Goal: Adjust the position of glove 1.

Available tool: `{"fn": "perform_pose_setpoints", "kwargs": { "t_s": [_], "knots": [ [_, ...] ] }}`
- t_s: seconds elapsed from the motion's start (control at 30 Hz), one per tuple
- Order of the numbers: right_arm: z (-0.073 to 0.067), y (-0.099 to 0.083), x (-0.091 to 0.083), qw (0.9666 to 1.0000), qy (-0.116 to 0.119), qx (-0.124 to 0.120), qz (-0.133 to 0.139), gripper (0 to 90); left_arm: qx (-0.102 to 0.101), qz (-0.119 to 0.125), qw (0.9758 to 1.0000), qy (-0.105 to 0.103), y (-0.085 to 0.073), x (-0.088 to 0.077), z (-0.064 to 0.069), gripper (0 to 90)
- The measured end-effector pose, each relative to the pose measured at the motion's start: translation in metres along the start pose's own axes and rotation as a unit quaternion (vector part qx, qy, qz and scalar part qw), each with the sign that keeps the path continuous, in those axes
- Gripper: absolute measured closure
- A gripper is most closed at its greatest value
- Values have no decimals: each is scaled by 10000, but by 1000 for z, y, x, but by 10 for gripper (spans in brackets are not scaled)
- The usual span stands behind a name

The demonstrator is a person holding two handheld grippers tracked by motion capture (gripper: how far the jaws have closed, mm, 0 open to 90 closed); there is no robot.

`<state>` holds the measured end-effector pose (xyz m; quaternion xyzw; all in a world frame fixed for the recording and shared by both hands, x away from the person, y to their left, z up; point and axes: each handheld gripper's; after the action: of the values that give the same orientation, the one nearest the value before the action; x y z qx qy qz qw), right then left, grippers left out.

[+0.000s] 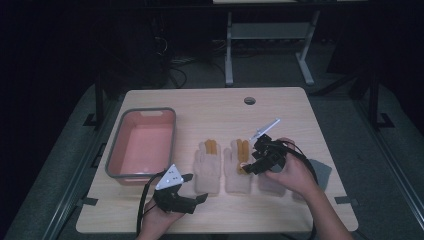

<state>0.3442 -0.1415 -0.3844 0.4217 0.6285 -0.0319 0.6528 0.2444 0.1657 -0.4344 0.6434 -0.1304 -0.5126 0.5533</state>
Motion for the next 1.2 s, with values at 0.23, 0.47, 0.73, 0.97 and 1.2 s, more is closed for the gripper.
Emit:
{"fn": "perform_pose_setpoints", "kwargs": {
  "t_s": [0.23, 0.47, 0.73, 0.97, 1.2],
  "knots": [
    [2, 10, 22, 9997, 1, -46, -257, 373, 26, -40, 10000, 7, -1, 1, 0, 164],
    [6, 15, 40, 9986, -49, -50, -533, 405, 56, -39, 10000, 9, 0, 1, 0, 164],
    [8, 15, 62, 9952, -258, 14, -939, 497, 69, -35, 10000, 34, 0, -1, -1, 164],
    [8, 13, 65, 9945, -317, 127, -990, 573, 83, -41, 9999, 49, 0, 0, 0, 164],
    [4, 10, 67, 9946, -467, 99, -926, 601, 95, -52, 9999, 54, 0, 0, 1, 164]
  ]
}}
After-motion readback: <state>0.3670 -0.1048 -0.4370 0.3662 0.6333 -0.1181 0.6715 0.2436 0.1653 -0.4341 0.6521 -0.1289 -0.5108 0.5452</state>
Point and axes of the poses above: each handheld gripper's, and its own axes: x roughly forward along the jaws, y roughly out of its top, z roughly to its right
